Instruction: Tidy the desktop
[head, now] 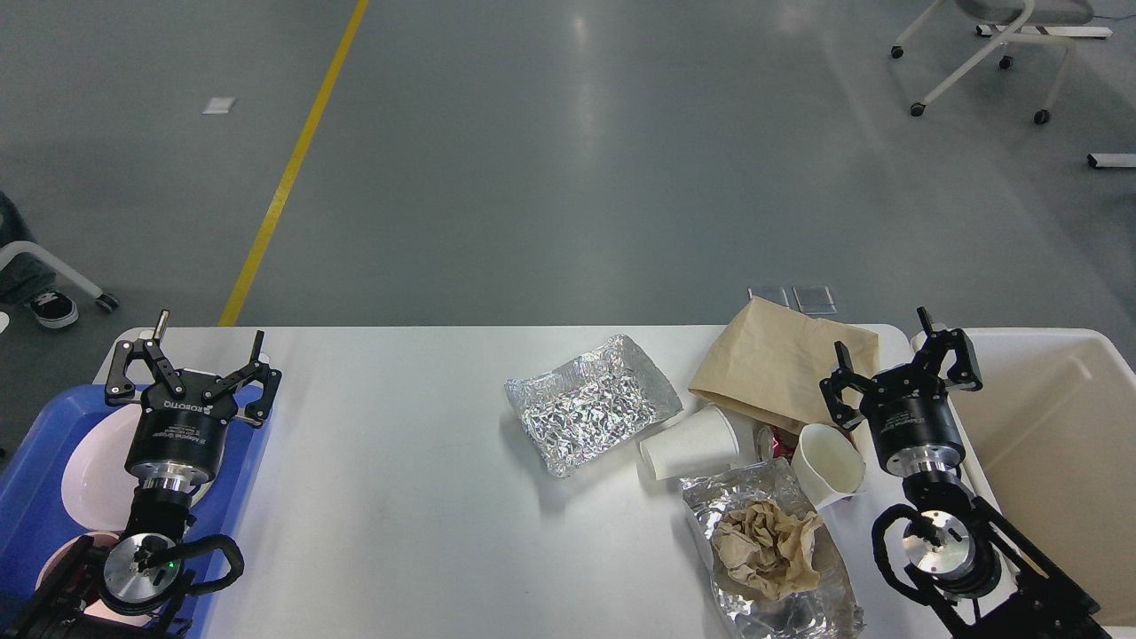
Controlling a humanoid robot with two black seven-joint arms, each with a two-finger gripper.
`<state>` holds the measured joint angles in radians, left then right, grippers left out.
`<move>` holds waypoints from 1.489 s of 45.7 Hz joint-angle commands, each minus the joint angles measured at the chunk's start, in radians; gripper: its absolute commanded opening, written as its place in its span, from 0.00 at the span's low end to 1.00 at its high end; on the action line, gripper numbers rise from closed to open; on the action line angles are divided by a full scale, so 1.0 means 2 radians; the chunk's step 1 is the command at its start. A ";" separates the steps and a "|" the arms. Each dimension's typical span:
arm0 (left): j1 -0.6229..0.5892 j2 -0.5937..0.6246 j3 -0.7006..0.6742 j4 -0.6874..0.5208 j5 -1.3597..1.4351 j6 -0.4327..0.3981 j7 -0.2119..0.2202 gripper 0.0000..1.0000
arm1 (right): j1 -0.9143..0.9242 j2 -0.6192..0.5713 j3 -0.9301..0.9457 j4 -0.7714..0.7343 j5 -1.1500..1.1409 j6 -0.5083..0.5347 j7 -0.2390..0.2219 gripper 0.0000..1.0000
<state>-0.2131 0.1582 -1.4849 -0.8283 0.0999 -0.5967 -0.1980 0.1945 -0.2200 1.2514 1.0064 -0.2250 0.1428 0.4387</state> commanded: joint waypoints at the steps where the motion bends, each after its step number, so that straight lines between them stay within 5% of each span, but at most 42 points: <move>1: 0.000 0.000 0.000 0.000 0.000 0.000 0.000 0.96 | 0.001 0.000 -0.001 -0.007 0.000 0.001 0.000 1.00; 68: 0.000 0.000 0.000 0.000 0.000 0.000 0.000 0.97 | 0.015 0.009 -0.011 -0.059 -0.006 0.006 0.004 1.00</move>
<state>-0.2132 0.1581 -1.4849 -0.8283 0.0995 -0.5967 -0.1977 0.1968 -0.2024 1.2287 0.8798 -0.2358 0.1505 0.4455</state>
